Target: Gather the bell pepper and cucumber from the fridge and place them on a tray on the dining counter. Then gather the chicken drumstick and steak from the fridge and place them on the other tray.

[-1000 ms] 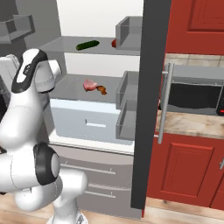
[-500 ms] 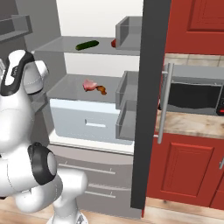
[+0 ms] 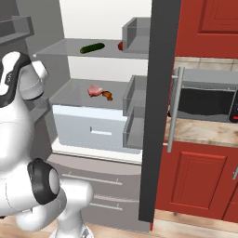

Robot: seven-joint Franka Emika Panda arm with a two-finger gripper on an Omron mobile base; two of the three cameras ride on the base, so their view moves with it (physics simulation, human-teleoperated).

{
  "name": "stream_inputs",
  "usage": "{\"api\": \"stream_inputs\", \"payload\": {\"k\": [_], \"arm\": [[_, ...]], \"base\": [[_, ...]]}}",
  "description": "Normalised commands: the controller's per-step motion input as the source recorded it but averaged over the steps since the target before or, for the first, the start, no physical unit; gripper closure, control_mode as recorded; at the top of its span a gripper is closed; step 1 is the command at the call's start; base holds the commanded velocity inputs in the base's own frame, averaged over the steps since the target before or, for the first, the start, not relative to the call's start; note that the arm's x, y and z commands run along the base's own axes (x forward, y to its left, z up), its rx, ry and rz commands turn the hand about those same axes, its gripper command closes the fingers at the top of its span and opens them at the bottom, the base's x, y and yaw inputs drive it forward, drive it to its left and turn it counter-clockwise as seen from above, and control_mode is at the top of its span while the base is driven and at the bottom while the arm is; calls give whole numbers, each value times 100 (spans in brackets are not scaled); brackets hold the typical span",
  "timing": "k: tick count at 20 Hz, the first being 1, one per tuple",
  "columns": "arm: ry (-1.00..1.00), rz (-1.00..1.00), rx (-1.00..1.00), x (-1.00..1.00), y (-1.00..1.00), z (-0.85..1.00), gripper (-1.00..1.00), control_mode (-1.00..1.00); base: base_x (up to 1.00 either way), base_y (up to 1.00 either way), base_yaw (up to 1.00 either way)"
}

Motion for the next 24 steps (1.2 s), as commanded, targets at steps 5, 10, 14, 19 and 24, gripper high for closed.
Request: {"api": "stream_inputs", "payload": {"k": [5, 10, 14, 19, 24], "arm": [[-26, 0, -3, -74, -58, 12, -100, -100], [-24, -1, -6, -68, -75, 8, -100, -100], [-22, -10, -12, -58, -74, 0, -100, -100], [-12, -22, -14, -49, -67, 0, -100, -100], [-8, -28, -13, -42, -61, 0, -100, -100]], "base": [[0, 0, 0], [0, 0, 0], [0, 0, 0], [0, 0, 0], [0, 0, 0]]}}
